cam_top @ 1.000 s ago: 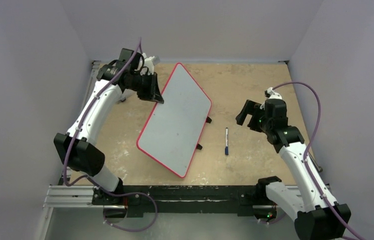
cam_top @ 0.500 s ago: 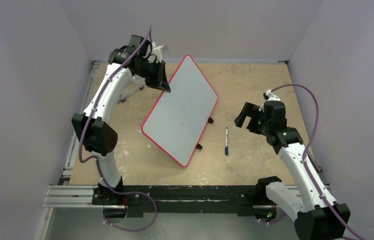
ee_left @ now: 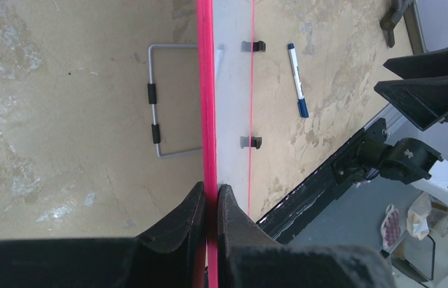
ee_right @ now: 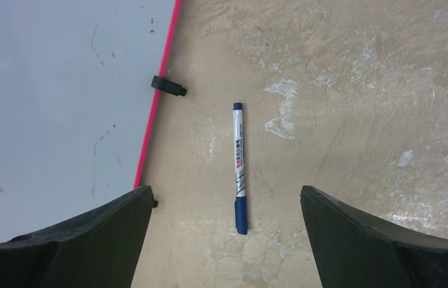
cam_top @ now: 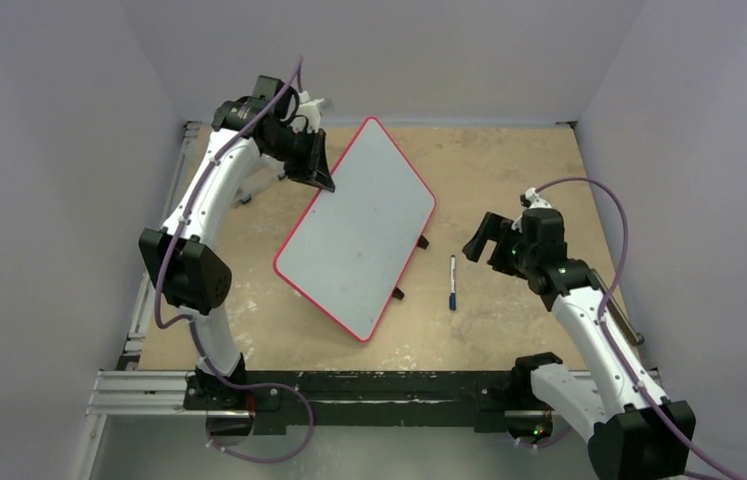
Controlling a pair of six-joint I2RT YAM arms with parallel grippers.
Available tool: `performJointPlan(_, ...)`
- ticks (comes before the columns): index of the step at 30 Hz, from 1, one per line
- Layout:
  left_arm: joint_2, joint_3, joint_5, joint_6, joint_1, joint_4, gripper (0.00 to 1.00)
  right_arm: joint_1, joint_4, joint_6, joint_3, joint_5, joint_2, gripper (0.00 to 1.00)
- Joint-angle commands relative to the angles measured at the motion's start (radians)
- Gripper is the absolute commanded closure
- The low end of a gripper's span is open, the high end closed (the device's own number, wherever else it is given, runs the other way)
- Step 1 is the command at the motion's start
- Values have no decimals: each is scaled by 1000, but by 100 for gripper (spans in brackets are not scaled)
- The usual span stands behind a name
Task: Write a sentence on the whiteboard
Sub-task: Move the whiteboard to the center of the board.
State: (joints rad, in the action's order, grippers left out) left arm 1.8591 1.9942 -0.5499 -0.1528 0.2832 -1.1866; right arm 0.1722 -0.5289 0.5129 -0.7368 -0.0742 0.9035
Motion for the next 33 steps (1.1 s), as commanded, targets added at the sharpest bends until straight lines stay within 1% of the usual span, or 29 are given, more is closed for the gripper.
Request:
performJointPlan(1, 40, 62, -32, 89, 13, -46, 100, 3, 75, 20, 21, -42, 31, 7)
performJointPlan(4, 73, 87, -56, 111, 13, -50, 100, 3, 85, 23, 36, -53, 58, 10)
performJointPlan(8, 105, 95, -32, 127, 13, -66, 100, 3, 96, 27, 56, -49, 84, 11)
performJointPlan(12, 123, 62, -32, 100, 13, -14, 98, 4, 113, 26, 70, -54, 108, 11)
performJointPlan(16, 103, 11, -3, 81, 13, 44, 93, 4, 123, 21, 72, -65, 130, 16)
performJointPlan(22, 89, 21, 36, 82, 13, 47, 80, 25, 135, 18, 77, -57, 171, 21)
performJointPlan(25, 75, 24, 50, 82, 12, 51, 75, 58, 135, 21, 73, -28, 204, 24)
performJointPlan(29, 59, 31, 65, 84, 12, 50, 70, 110, 129, 25, 43, 26, 272, 25)
performJointPlan(33, 40, 35, 78, 84, 12, 48, 64, 140, 126, 26, 10, 65, 341, 27)
